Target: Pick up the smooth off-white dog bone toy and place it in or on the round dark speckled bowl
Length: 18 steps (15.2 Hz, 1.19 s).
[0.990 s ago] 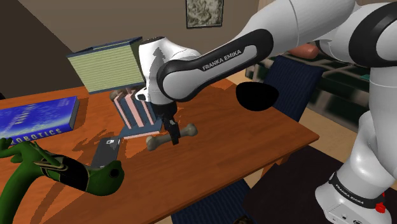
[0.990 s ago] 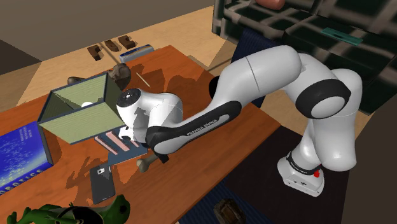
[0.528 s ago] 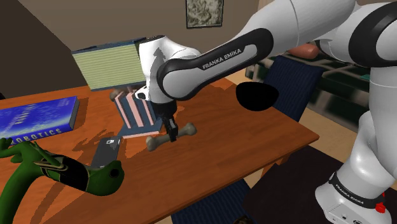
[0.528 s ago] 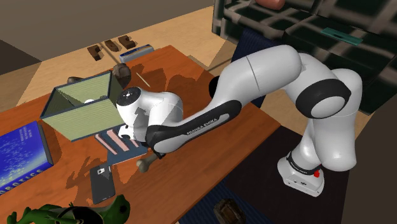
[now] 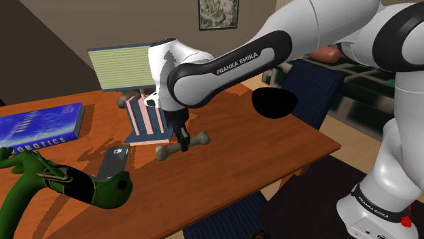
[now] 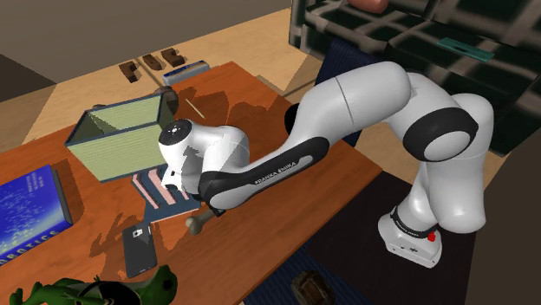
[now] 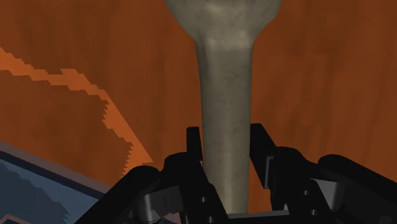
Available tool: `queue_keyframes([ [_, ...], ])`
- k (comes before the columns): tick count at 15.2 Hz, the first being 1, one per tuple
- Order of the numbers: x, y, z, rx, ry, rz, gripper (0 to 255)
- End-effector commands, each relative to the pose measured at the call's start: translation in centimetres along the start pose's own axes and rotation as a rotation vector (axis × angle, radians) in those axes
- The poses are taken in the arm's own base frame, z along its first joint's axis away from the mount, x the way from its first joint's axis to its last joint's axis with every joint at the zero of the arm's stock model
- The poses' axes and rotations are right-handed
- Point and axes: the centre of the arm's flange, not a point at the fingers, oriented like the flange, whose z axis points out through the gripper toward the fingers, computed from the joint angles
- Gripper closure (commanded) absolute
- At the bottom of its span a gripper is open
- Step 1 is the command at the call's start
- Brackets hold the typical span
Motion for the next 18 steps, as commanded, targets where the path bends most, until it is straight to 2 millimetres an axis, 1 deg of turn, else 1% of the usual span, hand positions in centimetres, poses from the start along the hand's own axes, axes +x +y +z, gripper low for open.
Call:
queue_keyframes([
  [1, 0.0, -0.1, -0.2, 0.005, -0.005, -0.001, 255],
  [18, -0.3, -0.3, -9.1, 0.005, -0.005, -0.001, 255],
])
